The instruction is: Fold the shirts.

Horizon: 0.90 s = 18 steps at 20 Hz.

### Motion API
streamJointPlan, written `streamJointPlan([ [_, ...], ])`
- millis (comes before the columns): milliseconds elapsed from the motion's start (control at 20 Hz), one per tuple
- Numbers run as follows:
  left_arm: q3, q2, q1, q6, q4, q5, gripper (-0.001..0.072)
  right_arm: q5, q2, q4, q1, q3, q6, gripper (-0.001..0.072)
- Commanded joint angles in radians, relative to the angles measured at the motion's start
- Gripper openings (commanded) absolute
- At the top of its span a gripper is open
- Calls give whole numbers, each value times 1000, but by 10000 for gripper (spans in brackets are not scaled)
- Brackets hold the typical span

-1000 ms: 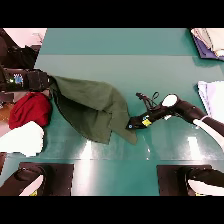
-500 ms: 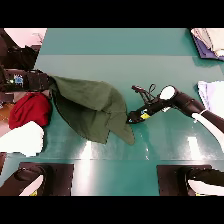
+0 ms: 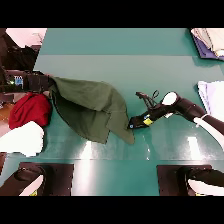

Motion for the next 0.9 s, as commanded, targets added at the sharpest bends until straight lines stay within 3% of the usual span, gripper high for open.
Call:
streamJointPlan([
  [0, 1, 0, 1, 2, 0, 3, 26, -49, 1, 19, 49, -39, 2, 496],
  [50, 1, 0, 1, 2, 0, 2, 26, -67, 1, 19, 60, -39, 2, 480],
  [200, 1, 0, 1, 1, -2, -9, 26, -109, 2, 19, 69, -39, 2, 90],
  [250, 2, 1, 1, 2, -1, -8, 26, -113, 9, 16, 61, -38, 1, 18],
  [400, 68, 3, 1, 2, 57, 43, 26, -91, 128, -6, -45, 3, 4, 16],
  [500, 196, 3, 1, 2, 109, 81, 26, -55, 261, -78, -187, 121, 60, 16],
  [850, 664, 3, 1, 2, 94, 222, 26, -65, 554, -124, -727, 764, 68, 16],
])
